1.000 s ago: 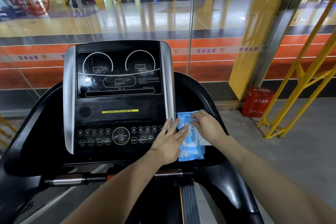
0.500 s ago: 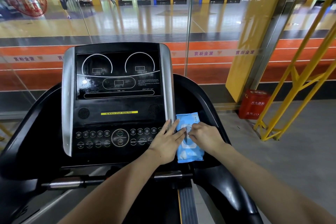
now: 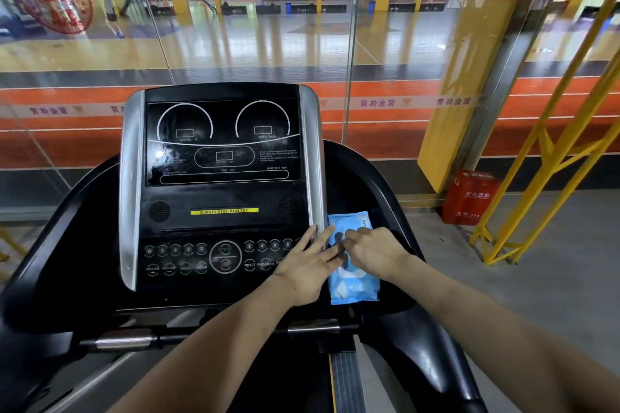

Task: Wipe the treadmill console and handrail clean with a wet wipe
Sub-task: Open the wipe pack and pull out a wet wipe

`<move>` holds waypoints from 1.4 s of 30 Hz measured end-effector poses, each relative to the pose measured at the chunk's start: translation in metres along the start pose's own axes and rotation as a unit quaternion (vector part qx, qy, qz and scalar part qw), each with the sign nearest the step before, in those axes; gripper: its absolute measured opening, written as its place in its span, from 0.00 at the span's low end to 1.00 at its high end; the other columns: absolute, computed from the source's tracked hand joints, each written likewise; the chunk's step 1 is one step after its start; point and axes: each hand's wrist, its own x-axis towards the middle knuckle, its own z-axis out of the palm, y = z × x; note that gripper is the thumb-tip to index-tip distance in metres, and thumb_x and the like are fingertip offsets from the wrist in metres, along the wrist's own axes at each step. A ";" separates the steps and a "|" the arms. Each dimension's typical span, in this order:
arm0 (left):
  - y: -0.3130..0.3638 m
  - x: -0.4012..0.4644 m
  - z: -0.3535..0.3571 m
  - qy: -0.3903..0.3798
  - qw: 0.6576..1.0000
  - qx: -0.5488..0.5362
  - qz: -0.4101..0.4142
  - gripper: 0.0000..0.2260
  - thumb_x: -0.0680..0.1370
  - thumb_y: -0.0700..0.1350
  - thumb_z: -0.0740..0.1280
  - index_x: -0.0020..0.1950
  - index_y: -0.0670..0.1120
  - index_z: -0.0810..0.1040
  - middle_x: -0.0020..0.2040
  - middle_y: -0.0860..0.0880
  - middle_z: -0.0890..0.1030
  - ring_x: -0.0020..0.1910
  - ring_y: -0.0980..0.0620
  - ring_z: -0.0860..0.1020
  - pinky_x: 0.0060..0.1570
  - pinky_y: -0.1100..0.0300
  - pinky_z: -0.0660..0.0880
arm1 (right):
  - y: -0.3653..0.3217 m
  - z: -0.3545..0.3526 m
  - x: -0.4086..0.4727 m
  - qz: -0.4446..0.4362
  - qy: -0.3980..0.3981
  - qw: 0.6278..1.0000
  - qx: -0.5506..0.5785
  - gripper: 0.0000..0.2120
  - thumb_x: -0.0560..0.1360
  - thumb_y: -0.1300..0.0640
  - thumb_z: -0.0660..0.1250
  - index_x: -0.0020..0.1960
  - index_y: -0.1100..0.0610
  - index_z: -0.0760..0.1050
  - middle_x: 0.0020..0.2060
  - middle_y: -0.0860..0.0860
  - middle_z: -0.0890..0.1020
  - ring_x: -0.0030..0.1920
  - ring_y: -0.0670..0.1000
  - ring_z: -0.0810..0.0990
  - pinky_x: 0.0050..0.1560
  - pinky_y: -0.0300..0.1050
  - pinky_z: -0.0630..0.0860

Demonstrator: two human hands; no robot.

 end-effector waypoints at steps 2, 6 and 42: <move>0.001 0.000 0.000 -0.002 1.000 -0.001 0.000 0.32 0.79 0.41 0.59 0.84 0.48 0.56 0.86 0.47 0.52 0.81 0.42 0.29 0.79 0.37 0.32 | 0.002 0.001 -0.001 -0.015 0.009 1.000 0.000 0.14 0.76 0.59 0.67 0.61 0.59 0.80 0.49 0.53 0.82 0.42 0.54 0.83 0.28 0.46 0.69; 0.001 0.000 -0.001 -0.006 1.000 -0.010 -0.005 0.32 0.80 0.41 0.59 0.84 0.48 0.56 0.86 0.47 0.51 0.81 0.42 0.29 0.79 0.36 0.33 | 0.006 0.005 -0.008 -0.034 0.050 0.998 0.006 0.14 0.66 0.58 0.77 0.51 0.59 0.83 0.42 0.51 0.82 0.34 0.49 0.80 0.22 0.43 0.64; 0.003 -0.002 0.007 0.027 0.999 -0.043 -0.011 0.33 0.80 0.38 0.59 0.85 0.49 0.54 0.86 0.48 0.47 0.80 0.44 0.26 0.80 0.39 0.33 | 0.005 0.035 -0.010 0.043 0.029 0.988 0.147 0.15 0.72 0.63 0.65 0.58 0.55 0.71 0.53 0.49 0.75 0.52 0.51 0.76 0.36 0.43 0.64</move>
